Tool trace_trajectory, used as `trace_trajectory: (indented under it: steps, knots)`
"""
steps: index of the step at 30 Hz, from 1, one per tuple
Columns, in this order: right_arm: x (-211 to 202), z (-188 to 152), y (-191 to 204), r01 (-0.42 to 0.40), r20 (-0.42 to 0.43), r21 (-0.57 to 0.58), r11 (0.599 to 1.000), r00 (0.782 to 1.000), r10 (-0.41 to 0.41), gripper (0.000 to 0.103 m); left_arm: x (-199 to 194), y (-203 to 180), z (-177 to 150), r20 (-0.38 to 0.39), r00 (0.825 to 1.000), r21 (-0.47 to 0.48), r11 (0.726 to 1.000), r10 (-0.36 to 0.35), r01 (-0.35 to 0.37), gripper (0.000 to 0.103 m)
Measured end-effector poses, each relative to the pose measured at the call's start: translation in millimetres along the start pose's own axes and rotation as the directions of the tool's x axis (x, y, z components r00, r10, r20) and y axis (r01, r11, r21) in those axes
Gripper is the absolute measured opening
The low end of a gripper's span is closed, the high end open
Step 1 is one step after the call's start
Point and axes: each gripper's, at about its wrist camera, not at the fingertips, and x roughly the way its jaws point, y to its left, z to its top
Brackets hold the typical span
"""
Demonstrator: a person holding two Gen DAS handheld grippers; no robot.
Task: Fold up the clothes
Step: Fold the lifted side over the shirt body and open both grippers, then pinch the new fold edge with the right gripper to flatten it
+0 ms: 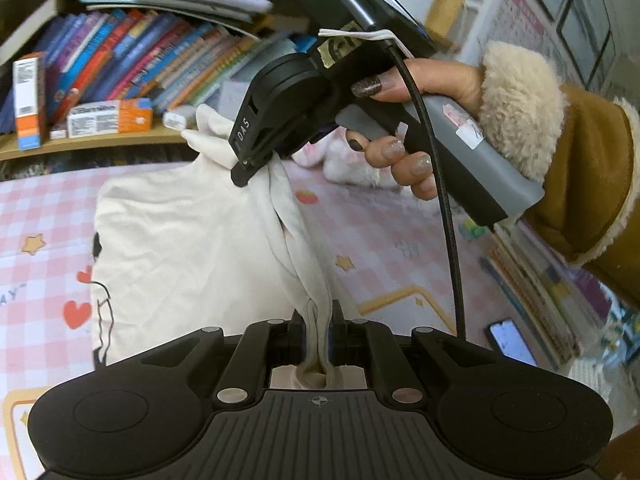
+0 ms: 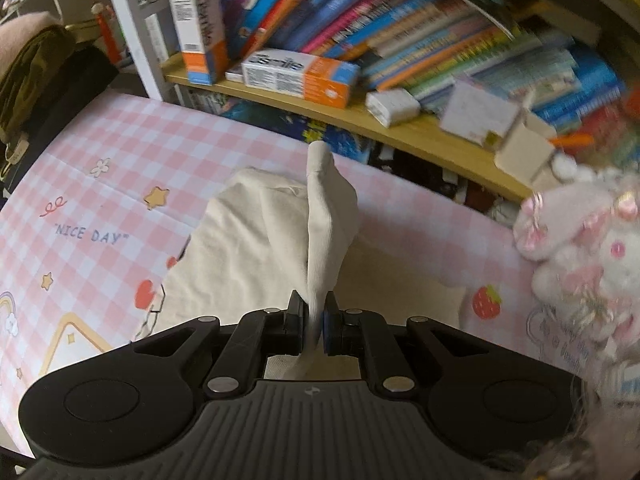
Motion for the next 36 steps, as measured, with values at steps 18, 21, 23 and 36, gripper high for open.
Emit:
trace_trajectory:
  steps: [18, 21, 23, 36]
  knots:
    - [45.5, -70.8, -87.5, 0.025, -0.078, 0.283, 0.959, 0.997, -0.003, 0.039, 59.9, -39.5, -30.6, -0.200, 0.973, 0.019, 0.992, -0.116, 0.122, 0.037]
    - [30.9, -84.9, -95.4, -0.027, -0.063, 0.352, 0.935, 0.997, 0.053, 0.039, 39.4, -34.7, -35.7, -0.164, 0.972, 0.010, 0.985, -0.168, 0.172, 0.039]
    - [14.0, -98.8, -93.6, -0.079, -0.039, 0.383, 0.920, 0.994, 0.102, 0.043, 22.5, -23.9, -38.6, -0.124, 0.977, -0.010, 0.985, -0.174, 0.174, 0.039]
    - [-26.8, -195.2, -31.4, -0.212, -0.041, 0.464, 0.860, 0.965, 0.260, 0.041, -36.3, 86.8, -62.5, -0.021, 0.983, -0.266, 0.947, 0.182, -0.181, 0.037]
